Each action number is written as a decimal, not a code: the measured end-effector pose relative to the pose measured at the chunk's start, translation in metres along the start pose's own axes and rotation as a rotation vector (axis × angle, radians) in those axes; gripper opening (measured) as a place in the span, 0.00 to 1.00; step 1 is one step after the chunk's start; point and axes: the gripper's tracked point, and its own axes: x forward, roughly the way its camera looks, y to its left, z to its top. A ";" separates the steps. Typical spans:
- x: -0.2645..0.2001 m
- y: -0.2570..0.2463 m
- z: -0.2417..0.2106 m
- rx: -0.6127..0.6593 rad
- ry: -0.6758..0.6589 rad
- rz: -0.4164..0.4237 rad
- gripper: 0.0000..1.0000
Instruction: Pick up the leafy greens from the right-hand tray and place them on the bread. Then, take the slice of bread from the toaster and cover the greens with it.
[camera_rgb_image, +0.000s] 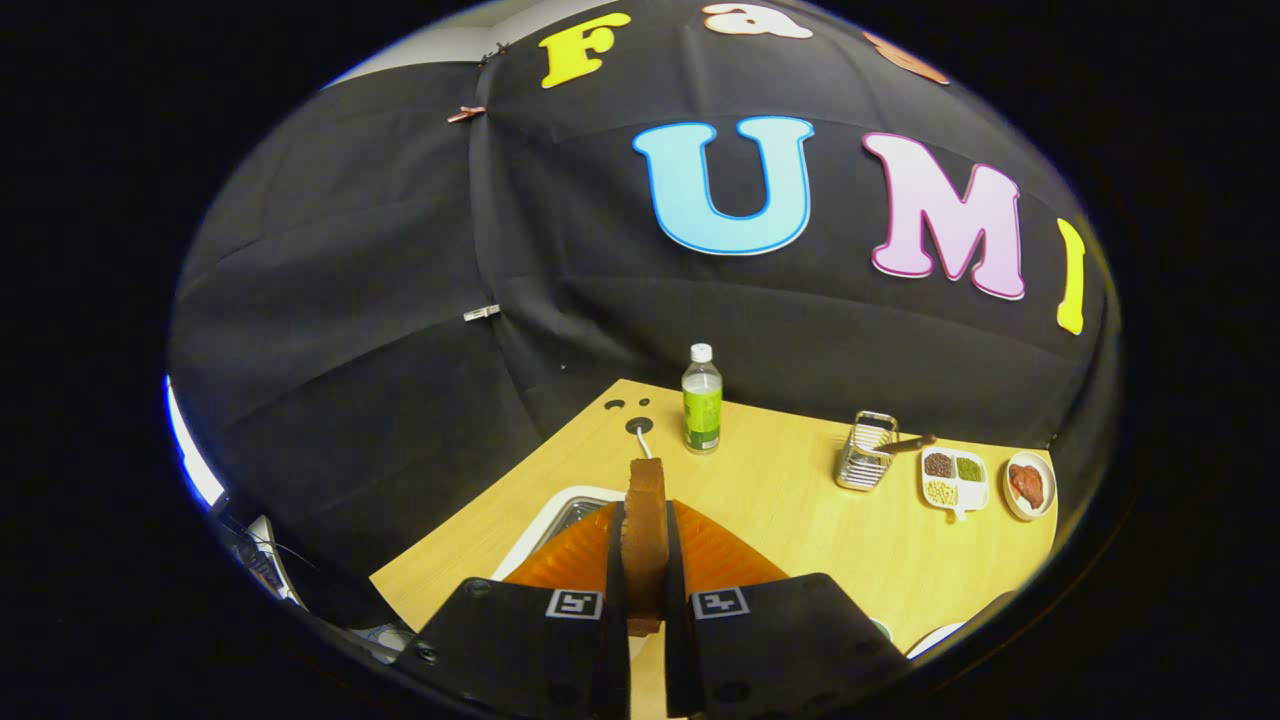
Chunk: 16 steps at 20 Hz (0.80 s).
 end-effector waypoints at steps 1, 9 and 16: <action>-0.004 -0.009 -0.007 0.009 0.010 -0.010 0.18; -0.026 -0.093 -0.064 0.130 0.096 -0.104 0.18; -0.034 -0.129 -0.123 0.243 0.179 -0.117 0.18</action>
